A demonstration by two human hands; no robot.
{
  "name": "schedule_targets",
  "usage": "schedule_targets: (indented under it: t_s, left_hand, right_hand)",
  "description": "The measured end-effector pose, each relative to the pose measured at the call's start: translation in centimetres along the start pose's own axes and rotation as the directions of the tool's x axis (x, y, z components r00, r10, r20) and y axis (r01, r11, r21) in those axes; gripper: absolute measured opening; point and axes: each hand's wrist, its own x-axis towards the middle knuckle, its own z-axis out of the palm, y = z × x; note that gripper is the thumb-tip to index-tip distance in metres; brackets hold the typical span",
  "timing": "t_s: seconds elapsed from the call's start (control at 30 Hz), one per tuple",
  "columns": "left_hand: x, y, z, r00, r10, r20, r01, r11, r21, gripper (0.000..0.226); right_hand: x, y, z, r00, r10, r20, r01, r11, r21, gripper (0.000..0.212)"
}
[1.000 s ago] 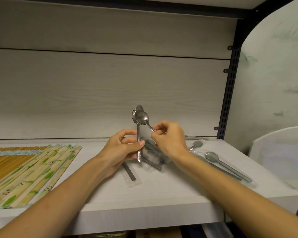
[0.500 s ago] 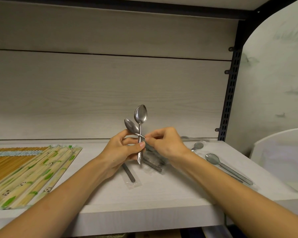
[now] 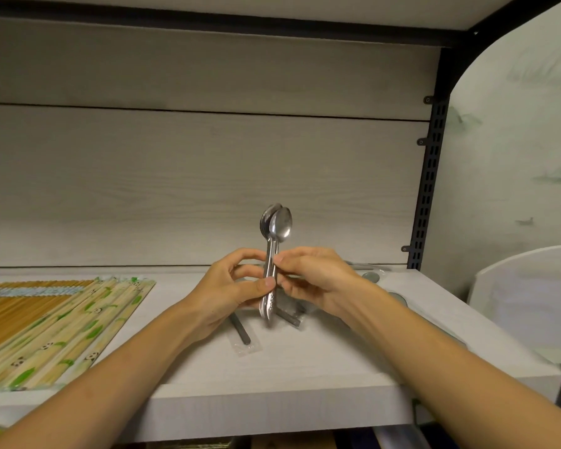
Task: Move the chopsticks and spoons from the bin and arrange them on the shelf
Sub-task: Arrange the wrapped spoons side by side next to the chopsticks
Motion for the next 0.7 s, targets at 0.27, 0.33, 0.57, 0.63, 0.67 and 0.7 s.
schedule_targets:
  t_s: [0.27, 0.33, 0.57, 0.63, 0.67, 0.7]
  left_hand:
    - [-0.6, 0.6, 1.1, 1.000, -0.009, 0.028, 0.008, 1.000, 0.029, 0.050]
    - [-0.8, 0.8, 1.6, 1.000, -0.007, 0.016, 0.006, 0.999, 0.040, 0.050]
    - [-1.6, 1.0, 3.0, 0.997, -0.050, -0.053, 0.054, 0.996, 0.071, 0.036]
    - [-1.9, 1.1, 3.2, 0.996, -0.054, -0.070, 0.061, 0.993, 0.096, 0.036]
    - [-2.0, 1.2, 3.3, 0.996, -0.054, -0.075, 0.063, 0.992, 0.112, 0.036]
    - [-2.1, 1.3, 3.4, 0.995, -0.053, -0.080, 0.063, 0.990, 0.126, 0.037]
  right_hand:
    - [-0.6, 0.1, -1.2, 0.998, 0.011, 0.060, -0.007, 0.997, -0.071, 0.005]
    - [-0.8, 0.2, -1.3, 0.998, 0.005, 0.066, -0.002, 0.999, -0.049, 0.005]
    - [-1.8, 0.6, -2.0, 0.996, -0.040, 0.076, 0.052, 0.985, -0.163, 0.013]
    - [-2.0, 0.5, -2.3, 0.996, -0.041, 0.085, 0.056, 0.981, -0.185, 0.010]
    - [-2.0, 0.5, -2.5, 0.995, -0.045, 0.091, 0.061, 0.980, -0.188, 0.009]
    - [-2.1, 0.4, -2.7, 0.994, -0.052, 0.100, 0.070, 0.979, -0.192, 0.009]
